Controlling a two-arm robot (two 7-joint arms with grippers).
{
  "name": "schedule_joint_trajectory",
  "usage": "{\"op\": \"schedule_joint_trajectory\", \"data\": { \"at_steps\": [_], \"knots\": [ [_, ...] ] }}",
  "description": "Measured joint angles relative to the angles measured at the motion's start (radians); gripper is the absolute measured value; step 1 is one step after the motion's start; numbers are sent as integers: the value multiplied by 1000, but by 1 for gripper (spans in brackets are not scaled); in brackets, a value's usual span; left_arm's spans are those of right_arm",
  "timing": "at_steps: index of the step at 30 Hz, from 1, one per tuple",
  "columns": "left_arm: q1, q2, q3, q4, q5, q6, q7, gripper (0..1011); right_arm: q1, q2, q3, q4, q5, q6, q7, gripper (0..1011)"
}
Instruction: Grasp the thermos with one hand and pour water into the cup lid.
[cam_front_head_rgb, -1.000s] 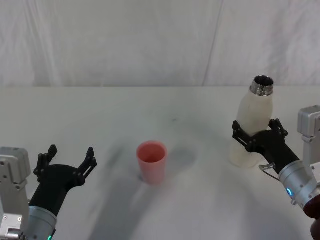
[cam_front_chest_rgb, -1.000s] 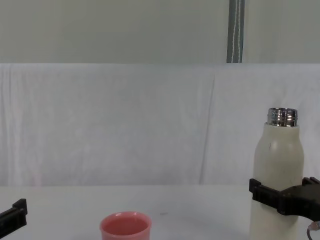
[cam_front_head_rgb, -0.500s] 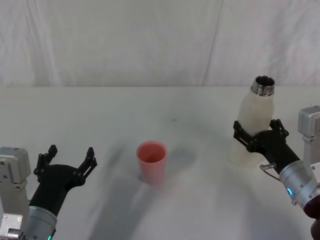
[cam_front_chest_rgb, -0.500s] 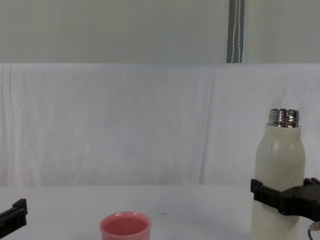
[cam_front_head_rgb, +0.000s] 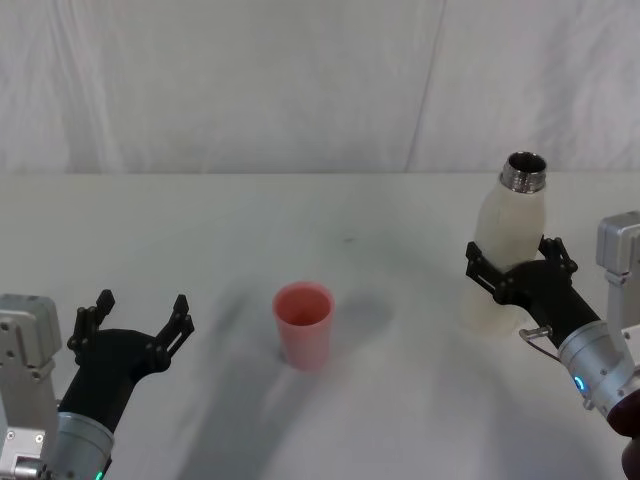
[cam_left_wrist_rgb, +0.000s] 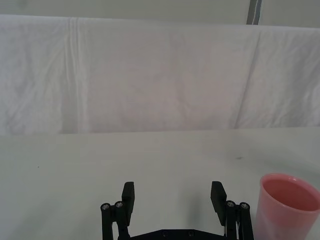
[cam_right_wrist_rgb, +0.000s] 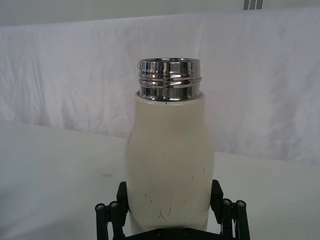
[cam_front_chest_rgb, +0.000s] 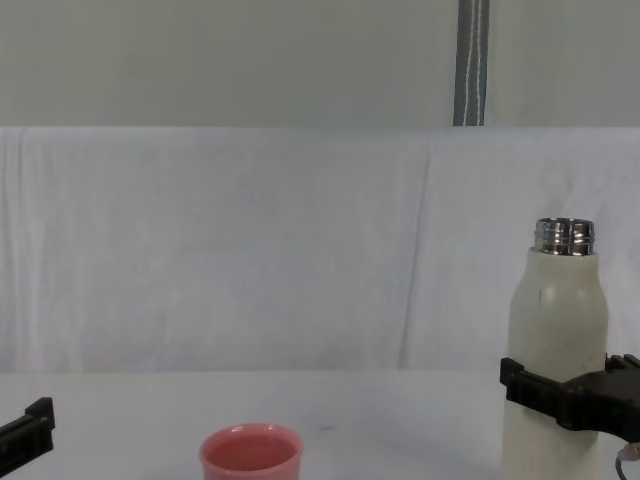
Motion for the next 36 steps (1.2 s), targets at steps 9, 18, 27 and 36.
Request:
{"op": "schedule_joint_trajectory", "data": {
  "at_steps": [9, 18, 27, 36],
  "knots": [
    [0, 0, 0, 0, 0, 0, 0, 1001, -1, 0, 0, -1, 0, 0, 0, 1001],
    [0, 0, 0, 0, 0, 0, 0, 1001, -7, 0, 4, -12, 1, 0, 1, 1001],
    [0, 0, 0, 0, 0, 0, 0, 1001, -20, 1, 10, -29, 10, 3, 2, 1001],
    [0, 0, 0, 0, 0, 0, 0, 1001, -30, 7, 10, -44, 18, 13, 12, 1001]
  ]
}}
